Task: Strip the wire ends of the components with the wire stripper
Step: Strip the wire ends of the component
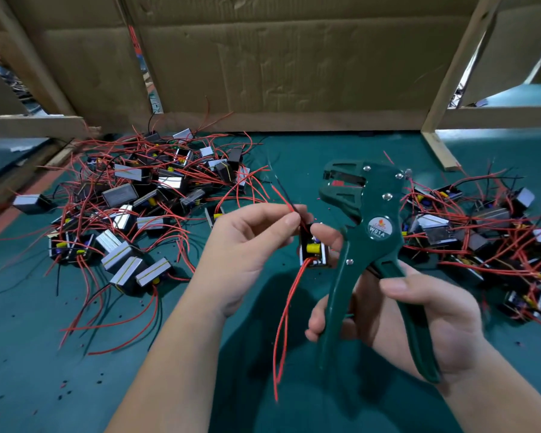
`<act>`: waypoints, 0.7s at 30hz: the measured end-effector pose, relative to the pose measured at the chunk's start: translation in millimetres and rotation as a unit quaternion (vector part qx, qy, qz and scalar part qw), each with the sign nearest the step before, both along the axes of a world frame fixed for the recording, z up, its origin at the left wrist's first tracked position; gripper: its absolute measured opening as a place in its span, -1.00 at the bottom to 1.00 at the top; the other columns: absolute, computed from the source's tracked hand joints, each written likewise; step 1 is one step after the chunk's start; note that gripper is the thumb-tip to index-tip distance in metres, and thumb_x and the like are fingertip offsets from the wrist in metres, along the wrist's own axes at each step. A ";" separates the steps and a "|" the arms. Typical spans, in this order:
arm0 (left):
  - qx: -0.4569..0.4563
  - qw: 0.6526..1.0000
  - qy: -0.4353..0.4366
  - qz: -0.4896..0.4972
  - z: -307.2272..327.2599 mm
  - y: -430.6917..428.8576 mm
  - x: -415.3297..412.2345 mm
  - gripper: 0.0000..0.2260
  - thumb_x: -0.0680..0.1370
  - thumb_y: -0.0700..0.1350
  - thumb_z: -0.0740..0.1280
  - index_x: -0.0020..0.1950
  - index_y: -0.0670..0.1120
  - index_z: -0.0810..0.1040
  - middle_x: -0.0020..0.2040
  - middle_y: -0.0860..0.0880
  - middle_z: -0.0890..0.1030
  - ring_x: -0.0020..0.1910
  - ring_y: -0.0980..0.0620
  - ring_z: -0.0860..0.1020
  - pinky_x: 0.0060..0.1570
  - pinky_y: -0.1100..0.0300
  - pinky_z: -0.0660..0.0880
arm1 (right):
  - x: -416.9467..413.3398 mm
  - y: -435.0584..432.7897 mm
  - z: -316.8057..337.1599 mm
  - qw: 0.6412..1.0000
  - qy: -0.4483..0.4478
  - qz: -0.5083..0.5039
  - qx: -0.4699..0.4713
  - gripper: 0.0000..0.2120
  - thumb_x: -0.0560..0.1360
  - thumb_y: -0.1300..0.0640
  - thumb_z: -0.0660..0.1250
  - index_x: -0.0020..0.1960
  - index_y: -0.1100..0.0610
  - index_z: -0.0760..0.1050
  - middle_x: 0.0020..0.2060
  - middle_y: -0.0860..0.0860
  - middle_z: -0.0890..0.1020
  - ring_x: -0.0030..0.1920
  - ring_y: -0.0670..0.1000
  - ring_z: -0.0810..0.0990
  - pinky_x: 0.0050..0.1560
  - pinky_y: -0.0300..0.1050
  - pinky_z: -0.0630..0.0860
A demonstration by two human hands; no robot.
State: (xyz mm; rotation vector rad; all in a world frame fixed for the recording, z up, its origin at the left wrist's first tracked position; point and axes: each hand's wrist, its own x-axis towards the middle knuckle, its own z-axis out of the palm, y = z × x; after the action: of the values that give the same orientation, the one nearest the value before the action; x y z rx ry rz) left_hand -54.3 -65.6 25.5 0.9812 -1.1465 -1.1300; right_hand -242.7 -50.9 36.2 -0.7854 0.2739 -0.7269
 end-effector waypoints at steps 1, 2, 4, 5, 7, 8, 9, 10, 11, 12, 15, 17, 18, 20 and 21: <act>-0.003 1.000 0.017 -0.002 0.2 0.0 -1.6 -0.92 0.42 -0.11 0.44 -0.13 0.00 0.71 -0.08 -0.06 0.71 -0.01 0.02 0.63 0.08 0.15 0.51 | 1.4 0.7 -0.8 1.000 0.003 -0.004 0.003 -0.22 0.22 0.12 0.52 0.40 0.22 0.38 -0.15 0.35 0.58 -0.17 0.35 0.60 -0.07 0.21 0.53; -0.005 1.000 0.029 -0.002 0.3 -0.1 -3.1 -0.93 0.40 -0.10 0.46 -0.15 0.00 0.71 -0.08 -0.06 0.71 0.00 0.02 0.63 0.07 0.17 0.51 | 2.4 1.0 -1.5 1.000 0.004 -0.009 0.006 -0.20 0.21 0.13 0.53 0.41 0.22 0.38 -0.17 0.36 0.58 -0.17 0.36 0.59 -0.08 0.21 0.53; -0.008 0.999 0.051 0.008 0.4 -0.5 -6.2 -0.96 0.41 -0.11 0.45 -0.18 0.01 0.70 -0.08 -0.07 0.71 0.01 0.01 0.64 0.07 0.19 0.48 | 3.4 0.8 -2.4 1.000 0.002 -0.018 0.009 -0.19 0.21 0.14 0.53 0.42 0.21 0.37 -0.17 0.38 0.58 -0.17 0.36 0.60 -0.07 0.23 0.53; -0.009 0.998 0.059 0.017 0.3 -0.7 -8.4 -0.95 0.42 -0.12 0.43 -0.20 0.01 0.69 -0.07 -0.08 0.71 0.01 0.01 0.64 0.07 0.19 0.48 | 3.6 0.4 -2.6 1.000 0.001 -0.018 0.010 -0.20 0.22 0.14 0.52 0.42 0.21 0.36 -0.15 0.38 0.59 -0.16 0.36 0.60 -0.06 0.24 0.52; -0.015 0.997 0.078 0.023 -0.6 -0.5 -14.2 -0.93 0.45 -0.09 0.40 -0.21 0.02 0.67 -0.04 -0.08 0.70 -0.01 -0.01 0.64 0.02 0.17 0.52 | 3.8 0.1 -2.6 1.000 -0.005 -0.013 0.009 -0.22 0.25 0.14 0.51 0.43 0.22 0.35 -0.12 0.35 0.59 -0.15 0.34 0.61 -0.04 0.26 0.52; -0.023 0.996 0.086 0.026 -0.4 0.4 -17.9 -0.93 0.47 -0.08 0.40 -0.19 0.02 0.67 -0.02 -0.08 0.69 -0.03 -0.04 0.63 0.01 0.13 0.54 | 4.0 0.2 -2.7 1.000 -0.007 -0.009 0.009 -0.22 0.26 0.14 0.50 0.43 0.22 0.35 -0.11 0.33 0.60 -0.15 0.34 0.61 -0.05 0.26 0.52; -0.031 0.994 0.095 0.032 -0.5 1.0 -20.6 -0.92 0.49 -0.08 0.39 -0.18 0.02 0.66 0.00 -0.07 0.69 -0.04 -0.10 0.61 0.03 0.04 0.56 | 4.4 0.3 -3.1 1.000 -0.007 -0.006 0.010 -0.23 0.25 0.14 0.50 0.43 0.22 0.36 -0.11 0.33 0.60 -0.16 0.33 0.61 -0.05 0.25 0.52; -0.040 0.993 0.105 0.040 -0.5 1.4 -22.8 -0.92 0.51 -0.10 0.38 -0.16 0.00 0.65 -0.01 -0.07 0.68 -0.06 -0.14 0.60 0.03 -0.04 0.56 | 4.8 0.2 -3.5 1.000 -0.005 -0.006 0.012 -0.22 0.24 0.14 0.51 0.42 0.21 0.37 -0.10 0.33 0.61 -0.16 0.33 0.62 -0.06 0.26 0.52; -0.047 0.991 0.119 0.046 -0.4 1.8 -23.5 -0.91 0.53 -0.12 0.37 -0.15 -0.03 0.65 -0.04 -0.07 0.68 -0.10 -0.14 0.62 -0.03 -0.06 0.59 | 5.1 0.2 -4.2 1.000 -0.001 -0.008 0.013 -0.22 0.22 0.13 0.52 0.41 0.20 0.39 -0.06 0.33 0.61 -0.17 0.33 0.62 -0.06 0.27 0.52; -0.051 0.989 0.127 0.051 0.1 2.0 -23.3 -0.92 0.53 -0.14 0.36 -0.13 -0.05 0.65 -0.08 -0.06 0.67 -0.13 -0.11 0.64 -0.13 0.01 0.61 | 5.5 0.4 -5.0 1.000 0.002 -0.011 0.014 -0.22 0.21 0.13 0.52 0.40 0.20 0.40 0.01 0.32 0.61 -0.17 0.33 0.62 -0.05 0.29 0.53; -0.055 0.993 0.073 0.082 1.9 0.3 -18.0 -0.85 0.46 -0.11 0.35 0.01 -0.02 0.61 -0.18 0.01 0.66 -0.01 0.00 0.66 -0.06 0.21 0.56 | 5.0 0.1 -5.1 0.999 0.006 -0.028 0.031 -0.20 0.18 0.10 0.53 0.39 0.18 0.42 0.30 0.29 0.48 -0.18 0.31 0.64 -0.03 0.29 0.55; -0.051 0.994 0.049 0.085 1.8 -0.1 -14.3 -0.82 0.47 -0.12 0.34 0.06 -0.04 0.54 -0.25 0.01 0.64 0.01 0.02 0.66 -0.01 0.25 0.54 | 4.0 -0.6 -4.9 0.998 0.007 -0.035 0.044 -0.20 0.16 0.09 0.54 0.38 0.18 0.44 0.34 0.29 0.43 -0.18 0.30 0.64 -0.04 0.27 0.56; -0.049 0.995 0.037 0.084 1.7 0.0 -13.6 -0.87 0.50 -0.14 0.34 0.04 -0.04 0.54 -0.26 0.03 0.64 -0.02 0.03 0.66 -0.01 0.23 0.54 | 3.7 -1.0 -5.1 0.998 0.009 -0.039 0.048 -0.20 0.14 0.09 0.55 0.36 0.17 0.45 0.33 0.29 0.44 -0.18 0.30 0.64 -0.05 0.27 0.57; -0.042 0.996 0.011 0.080 2.3 0.7 -13.0 -0.93 0.55 -0.17 0.34 -0.04 -0.01 0.57 -0.27 0.07 0.61 -0.09 0.05 0.65 -0.03 0.12 0.55 | 3.4 -1.8 -5.6 0.997 0.009 -0.049 0.057 -0.20 0.12 0.09 0.56 0.35 0.18 0.47 0.29 0.29 0.48 -0.18 0.30 0.64 -0.06 0.26 0.57; -0.037 0.997 0.006 0.073 3.0 1.1 -13.3 -0.90 0.54 -0.16 0.33 -0.09 0.03 0.58 -0.28 0.08 0.58 -0.14 0.06 0.63 -0.05 0.08 0.53 | 3.6 -2.1 -5.8 0.997 0.007 -0.052 0.063 -0.20 0.12 0.10 0.56 0.34 0.18 0.47 0.26 0.28 0.51 -0.18 0.31 0.64 -0.07 0.25 0.57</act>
State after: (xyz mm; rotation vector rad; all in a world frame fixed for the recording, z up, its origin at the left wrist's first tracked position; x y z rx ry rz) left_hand -67.5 -64.5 28.5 0.9831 -1.0816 -0.9698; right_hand -239.1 -53.0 30.4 -0.6601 0.3708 -0.7938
